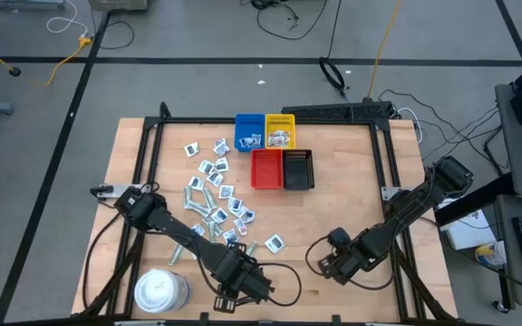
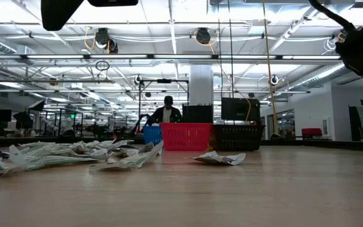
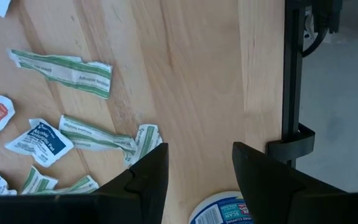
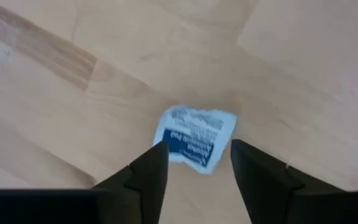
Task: Pick & Place First Aid Supplies
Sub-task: Put the alcohol pad into the blue bin
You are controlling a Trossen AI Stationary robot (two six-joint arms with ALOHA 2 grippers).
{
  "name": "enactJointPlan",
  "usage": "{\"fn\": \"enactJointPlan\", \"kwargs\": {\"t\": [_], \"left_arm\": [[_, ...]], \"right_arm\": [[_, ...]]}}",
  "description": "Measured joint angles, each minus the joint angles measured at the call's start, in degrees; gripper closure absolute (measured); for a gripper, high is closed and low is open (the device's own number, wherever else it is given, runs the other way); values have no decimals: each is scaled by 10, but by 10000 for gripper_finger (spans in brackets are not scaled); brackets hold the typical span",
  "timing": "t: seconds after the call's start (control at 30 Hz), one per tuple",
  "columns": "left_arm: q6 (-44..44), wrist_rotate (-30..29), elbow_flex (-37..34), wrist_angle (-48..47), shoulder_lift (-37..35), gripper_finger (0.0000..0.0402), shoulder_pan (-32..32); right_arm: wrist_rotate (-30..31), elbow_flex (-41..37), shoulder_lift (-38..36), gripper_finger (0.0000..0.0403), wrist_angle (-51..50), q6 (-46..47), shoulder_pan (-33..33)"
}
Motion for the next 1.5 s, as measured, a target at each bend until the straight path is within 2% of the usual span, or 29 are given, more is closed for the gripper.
{"fn": "enactJointPlan", "kwargs": {"t": [0.17,0.53,0.67,0.8,0.97,1.23,1.5], "left_arm": [[1,0,0,0,0,220,0],[0,0,0,-3,0,220,0],[8,0,0,-3,0,220,-1],[9,0,0,-3,0,220,0],[-6,0,0,-2,0,220,4],[-24,0,0,-5,0,220,20],[-24,0,0,-4,0,220,38]], "right_arm": [[3,1,9,230,0,0,-1],[-8,4,82,247,19,2,0],[-2,3,82,296,16,-13,3],[5,2,82,380,15,-35,8],[21,0,67,399,21,-74,11],[155,0,-65,402,17,-163,-5],[268,0,-169,402,91,-413,-26]]}}
